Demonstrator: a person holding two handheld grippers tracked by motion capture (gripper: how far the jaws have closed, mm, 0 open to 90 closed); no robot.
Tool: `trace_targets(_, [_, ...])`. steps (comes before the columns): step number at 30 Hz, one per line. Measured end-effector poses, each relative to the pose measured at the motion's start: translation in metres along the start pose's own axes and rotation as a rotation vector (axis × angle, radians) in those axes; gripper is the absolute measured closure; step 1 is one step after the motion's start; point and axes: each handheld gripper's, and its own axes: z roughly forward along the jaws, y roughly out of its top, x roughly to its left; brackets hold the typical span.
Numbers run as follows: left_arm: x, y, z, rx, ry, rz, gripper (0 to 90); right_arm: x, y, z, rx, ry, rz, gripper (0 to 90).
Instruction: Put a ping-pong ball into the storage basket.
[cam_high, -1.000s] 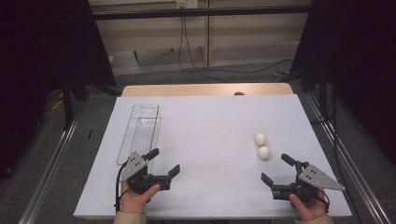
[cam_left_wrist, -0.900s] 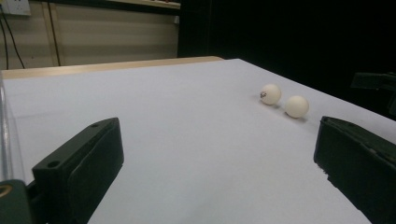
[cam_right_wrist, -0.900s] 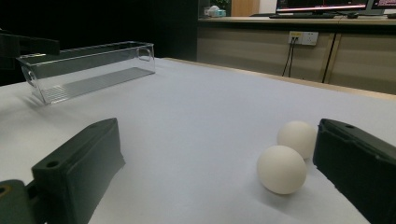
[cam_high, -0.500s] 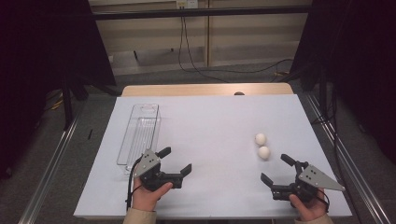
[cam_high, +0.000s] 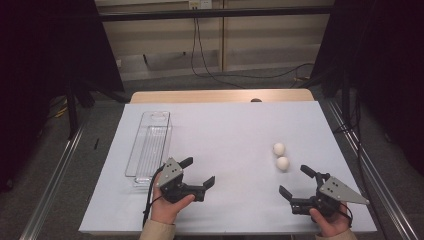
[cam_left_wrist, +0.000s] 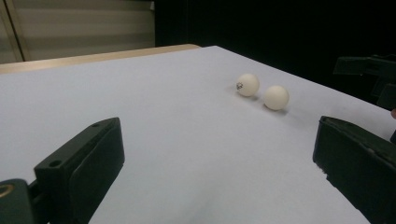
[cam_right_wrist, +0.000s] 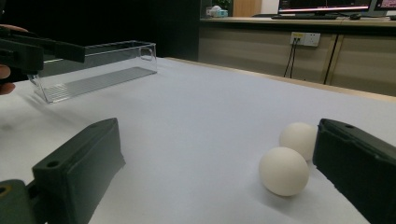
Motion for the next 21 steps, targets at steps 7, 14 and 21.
trace_targets(7, [-0.001,0.001,0.006,0.011,-0.006,0.009,2.2,0.0,0.0,0.0,0.003,0.002,-0.003,0.9])
trace_targets(14, [-0.004,0.002,0.012,0.019,-0.01,0.014,2.3,0.0,0.0,0.001,0.002,0.003,-0.006,0.9])
trace_targets(21, [-0.008,0.002,0.02,0.027,-0.023,0.014,2.3,0.0,0.0,0.001,0.001,0.002,-0.007,0.9])
